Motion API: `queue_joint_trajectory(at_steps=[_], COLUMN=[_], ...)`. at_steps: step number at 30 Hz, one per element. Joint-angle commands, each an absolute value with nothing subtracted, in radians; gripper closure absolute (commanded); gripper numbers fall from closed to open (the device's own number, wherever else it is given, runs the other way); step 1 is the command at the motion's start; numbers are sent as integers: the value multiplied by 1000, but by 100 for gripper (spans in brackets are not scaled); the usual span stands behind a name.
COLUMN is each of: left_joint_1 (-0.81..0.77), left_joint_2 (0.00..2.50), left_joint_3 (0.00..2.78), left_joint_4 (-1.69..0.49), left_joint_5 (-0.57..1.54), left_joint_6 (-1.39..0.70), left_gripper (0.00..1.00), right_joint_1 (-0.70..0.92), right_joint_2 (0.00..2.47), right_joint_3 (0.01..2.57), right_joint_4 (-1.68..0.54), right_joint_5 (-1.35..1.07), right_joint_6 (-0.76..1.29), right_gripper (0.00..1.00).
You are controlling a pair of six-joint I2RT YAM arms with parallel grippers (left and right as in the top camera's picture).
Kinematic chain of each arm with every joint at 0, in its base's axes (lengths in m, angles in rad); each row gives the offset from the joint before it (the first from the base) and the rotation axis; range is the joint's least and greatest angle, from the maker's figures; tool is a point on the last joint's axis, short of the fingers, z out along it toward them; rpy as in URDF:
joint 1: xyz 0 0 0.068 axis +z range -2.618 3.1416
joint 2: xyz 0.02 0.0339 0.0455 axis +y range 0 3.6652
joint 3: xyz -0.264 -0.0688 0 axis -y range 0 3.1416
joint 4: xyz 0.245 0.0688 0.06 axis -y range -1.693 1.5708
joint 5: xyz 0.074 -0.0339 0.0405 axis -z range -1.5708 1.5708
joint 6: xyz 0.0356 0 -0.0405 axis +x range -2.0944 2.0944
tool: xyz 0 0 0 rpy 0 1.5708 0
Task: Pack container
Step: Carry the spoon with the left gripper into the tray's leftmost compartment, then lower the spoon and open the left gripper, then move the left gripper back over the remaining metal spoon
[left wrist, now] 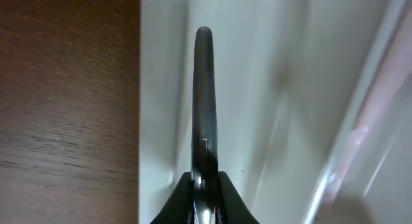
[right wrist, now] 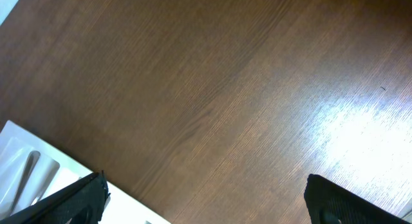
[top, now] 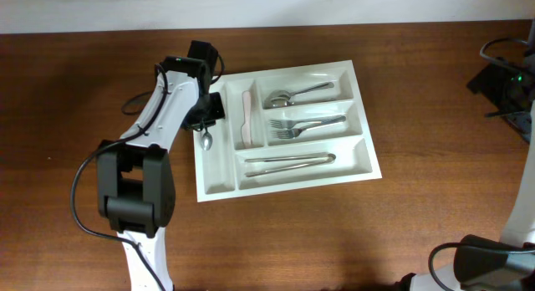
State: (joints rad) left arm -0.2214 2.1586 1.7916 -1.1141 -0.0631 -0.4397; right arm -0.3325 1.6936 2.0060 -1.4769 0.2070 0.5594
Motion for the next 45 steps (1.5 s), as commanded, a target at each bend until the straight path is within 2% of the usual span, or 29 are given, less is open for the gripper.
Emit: queue_joint_trajectory(at_steps=[1, 15, 16, 19, 20, 30, 36, 41, 45], left_joint_1=[-245, -261, -261, -261, -261, -251, -177, -77, 4], left_joint_2=[2162, 2162, 2162, 2162, 2162, 2162, 2160, 2160, 2162], left_joint_3=[1794, 1794, 1794, 1794, 1794, 1818, 1979, 2105, 2119], left_joint_4=[-1108, -1107, -1107, -1107, -1107, -1100, -1132, -1147, -1142], left_joint_5=[-56, -60, -60, -60, -60, -61, -57, -10, 1], left_joint_6=[-471, -471, -471, -471, -471, -470, -473, -564, -751], left_gripper=[98, 98, 92, 65, 60, 59, 59, 57, 57], right_joint_1=[-334, -334, -334, -334, -334, -334, -334, -334, -334], right_joint_2=[1695, 1695, 1695, 1695, 1695, 1695, 1695, 1695, 1695], right_joint_3=[2010, 2010, 2010, 2010, 2010, 2010, 2010, 2010, 2010], right_joint_4=[-1477, -1477, -1477, -1477, -1477, -1477, -1477, -1477, -1477], right_joint_5=[210, 209, 209, 210, 210, 210, 210, 209, 209], right_joint_6=[554, 554, 554, 554, 554, 554, 554, 554, 554], right_gripper=[1, 1, 1, 1, 1, 1, 1, 1, 1])
